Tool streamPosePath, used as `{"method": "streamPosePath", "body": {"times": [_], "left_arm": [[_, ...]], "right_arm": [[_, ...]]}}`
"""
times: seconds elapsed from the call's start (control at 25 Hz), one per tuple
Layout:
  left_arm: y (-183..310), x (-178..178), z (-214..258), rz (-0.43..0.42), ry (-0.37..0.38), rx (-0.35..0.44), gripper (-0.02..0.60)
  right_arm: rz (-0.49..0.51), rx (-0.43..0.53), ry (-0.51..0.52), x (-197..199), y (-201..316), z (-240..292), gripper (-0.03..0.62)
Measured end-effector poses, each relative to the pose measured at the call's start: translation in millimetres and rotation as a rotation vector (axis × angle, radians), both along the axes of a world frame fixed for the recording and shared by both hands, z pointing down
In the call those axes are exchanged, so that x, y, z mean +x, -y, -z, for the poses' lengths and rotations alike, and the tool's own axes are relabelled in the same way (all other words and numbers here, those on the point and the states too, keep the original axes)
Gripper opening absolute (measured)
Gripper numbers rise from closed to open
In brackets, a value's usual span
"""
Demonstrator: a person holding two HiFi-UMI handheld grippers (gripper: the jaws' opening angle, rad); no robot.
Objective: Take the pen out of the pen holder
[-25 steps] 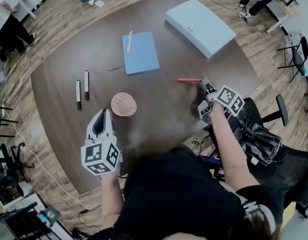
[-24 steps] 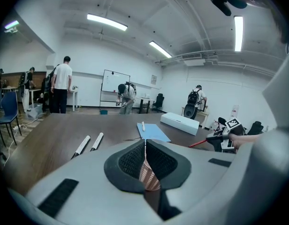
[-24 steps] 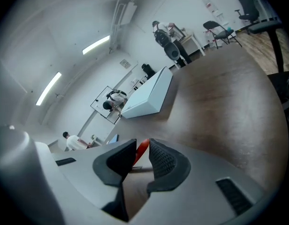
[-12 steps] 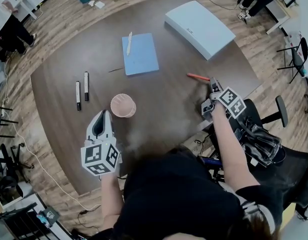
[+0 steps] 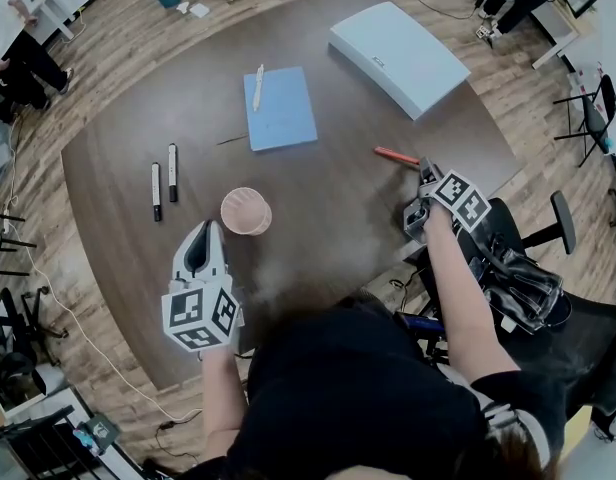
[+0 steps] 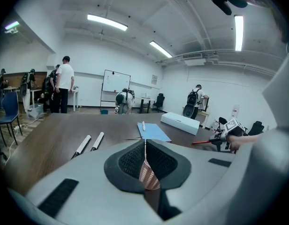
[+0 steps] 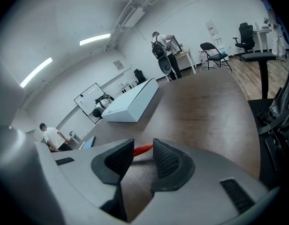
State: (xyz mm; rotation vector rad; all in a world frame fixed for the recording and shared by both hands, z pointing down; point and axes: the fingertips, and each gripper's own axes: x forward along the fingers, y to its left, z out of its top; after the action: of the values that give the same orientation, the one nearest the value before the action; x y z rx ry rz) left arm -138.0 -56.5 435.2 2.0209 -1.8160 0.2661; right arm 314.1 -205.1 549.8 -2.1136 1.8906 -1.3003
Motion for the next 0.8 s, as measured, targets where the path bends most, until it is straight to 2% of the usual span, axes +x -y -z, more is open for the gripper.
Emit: {"method": "streamPosePath", "body": {"times": [0.28,0.36,0.56,0.8], "left_arm": [[-1.4,-2.6,1.0,0.006,-0.001,0.003,0.032],[-0.1,-2.0,0.9,0.006,-0.002,0.002,0.032],[-0.3,-1.4,0.5,0.005,-0.004,0.003,0.032],[1.2,-2.6,1.1,0.008,-0.009,0.007,0.032]], "right_arm": [[-0.009,-0.05,-0.042,3.5,-4.3,-4.0,0.132],[-0.007,-0.062,-0.066,5.5,-3.8,-4.2,0.151],[0.001,-0.054,-0.094,5.3,-4.7,1.6,0.156],[0.062,-0.018,-0.131,-12.1,-3.9,15.0,0.11]]}}
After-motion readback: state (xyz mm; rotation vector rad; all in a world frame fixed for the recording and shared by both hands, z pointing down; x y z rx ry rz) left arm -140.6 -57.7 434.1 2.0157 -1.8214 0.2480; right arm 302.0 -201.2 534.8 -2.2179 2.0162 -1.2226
